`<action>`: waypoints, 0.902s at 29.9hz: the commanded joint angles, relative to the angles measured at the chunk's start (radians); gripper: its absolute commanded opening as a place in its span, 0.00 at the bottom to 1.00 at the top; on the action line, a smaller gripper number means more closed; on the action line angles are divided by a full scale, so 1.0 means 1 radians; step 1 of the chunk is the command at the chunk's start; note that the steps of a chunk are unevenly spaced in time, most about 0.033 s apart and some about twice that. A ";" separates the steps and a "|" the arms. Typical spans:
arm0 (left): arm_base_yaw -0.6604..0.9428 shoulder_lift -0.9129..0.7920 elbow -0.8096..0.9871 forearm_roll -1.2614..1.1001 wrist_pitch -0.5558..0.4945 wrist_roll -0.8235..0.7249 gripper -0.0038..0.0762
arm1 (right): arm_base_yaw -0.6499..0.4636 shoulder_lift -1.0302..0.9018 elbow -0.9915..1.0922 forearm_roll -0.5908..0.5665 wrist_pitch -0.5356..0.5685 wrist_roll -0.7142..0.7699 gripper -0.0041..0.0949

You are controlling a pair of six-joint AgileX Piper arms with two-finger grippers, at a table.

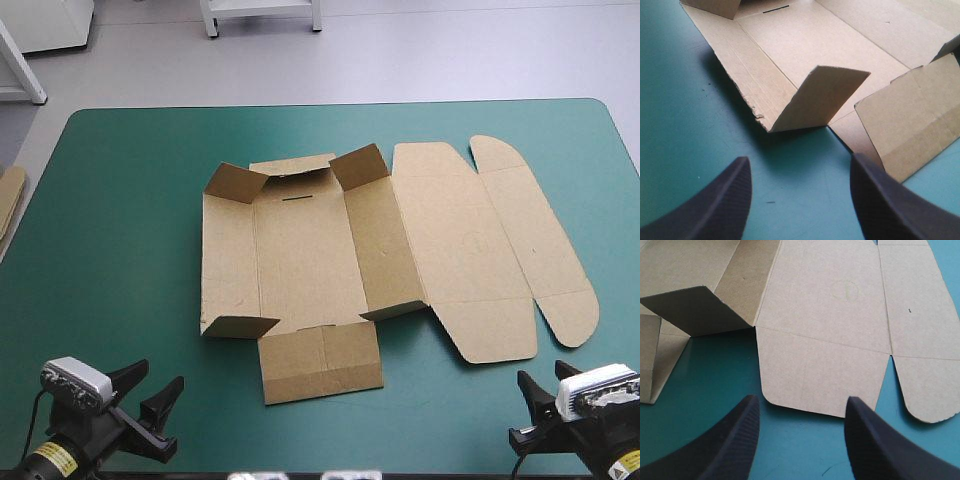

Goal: Fold the box

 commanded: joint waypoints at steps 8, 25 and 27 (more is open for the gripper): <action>-0.001 0.020 -0.026 -0.017 -0.068 0.000 0.57 | 0.000 0.021 -0.024 0.010 -0.065 -0.009 0.53; -0.001 0.107 -0.076 -0.017 -0.074 -0.152 0.57 | 0.000 0.023 -0.024 0.003 -0.065 0.010 0.53; -0.001 0.165 -0.110 -0.017 -0.082 -0.157 0.57 | 0.000 0.029 -0.026 -0.001 -0.065 0.026 0.53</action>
